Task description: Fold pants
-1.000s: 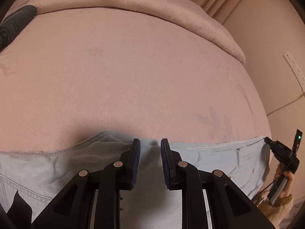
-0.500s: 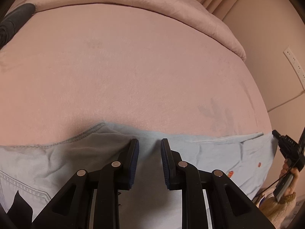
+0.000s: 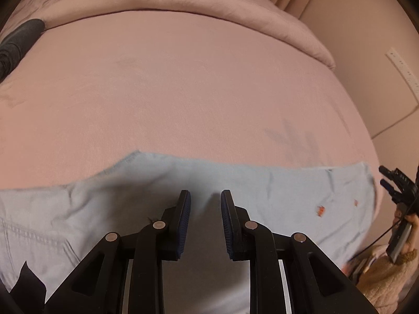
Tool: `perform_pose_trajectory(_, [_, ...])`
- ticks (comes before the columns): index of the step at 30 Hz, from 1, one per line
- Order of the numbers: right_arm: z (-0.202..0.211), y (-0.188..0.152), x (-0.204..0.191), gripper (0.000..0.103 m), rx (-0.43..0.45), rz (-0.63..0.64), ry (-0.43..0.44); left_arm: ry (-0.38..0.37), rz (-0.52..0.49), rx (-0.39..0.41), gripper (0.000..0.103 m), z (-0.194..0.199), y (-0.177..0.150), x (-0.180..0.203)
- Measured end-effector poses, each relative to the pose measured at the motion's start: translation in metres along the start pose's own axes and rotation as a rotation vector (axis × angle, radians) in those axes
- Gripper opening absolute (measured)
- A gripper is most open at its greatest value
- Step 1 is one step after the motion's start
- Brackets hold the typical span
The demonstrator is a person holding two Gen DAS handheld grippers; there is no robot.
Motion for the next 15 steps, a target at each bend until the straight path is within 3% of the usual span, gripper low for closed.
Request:
perform_pose_trajectory(5, [0.043,-0.019,0.034,0.056,0.006,-0.055,0.018,-0.039,-0.02,-0.013,0.02,0.012,-0.021,0.008])
perform_pose_trajectory(10, [0.026,-0.049,0.04,0.049,-0.072,-0.096,0.078,-0.045,-0.04,-0.034,0.02,0.015,-0.038,0.01])
perform_pose_trajectory(12, [0.006,-0.055,0.038,0.036,-0.103,-0.098,0.043,-0.024,-0.027,-0.052,0.02,0.01,-0.043,0.006])
perform_pose_trajectory(13, [-0.002,-0.057,0.037,0.013,-0.105,-0.096,0.017,-0.015,-0.013,-0.061,0.02,0.009,-0.046,0.001])
perform_pose_trajectory(15, [-0.004,-0.058,0.038,0.007,-0.081,-0.105,-0.021,-0.015,0.009,-0.062,0.02,0.009,-0.051,-0.005])
Point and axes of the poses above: each gripper's, at about its wrist camera, not at the fingertips, and z roughly against the way its jaws point, x to its right, y to its top, the point moved 5 cm from there along -z, roughly the way its jaws point, and after that the axes turned 3 degrees about x, right-handed, at the moved point
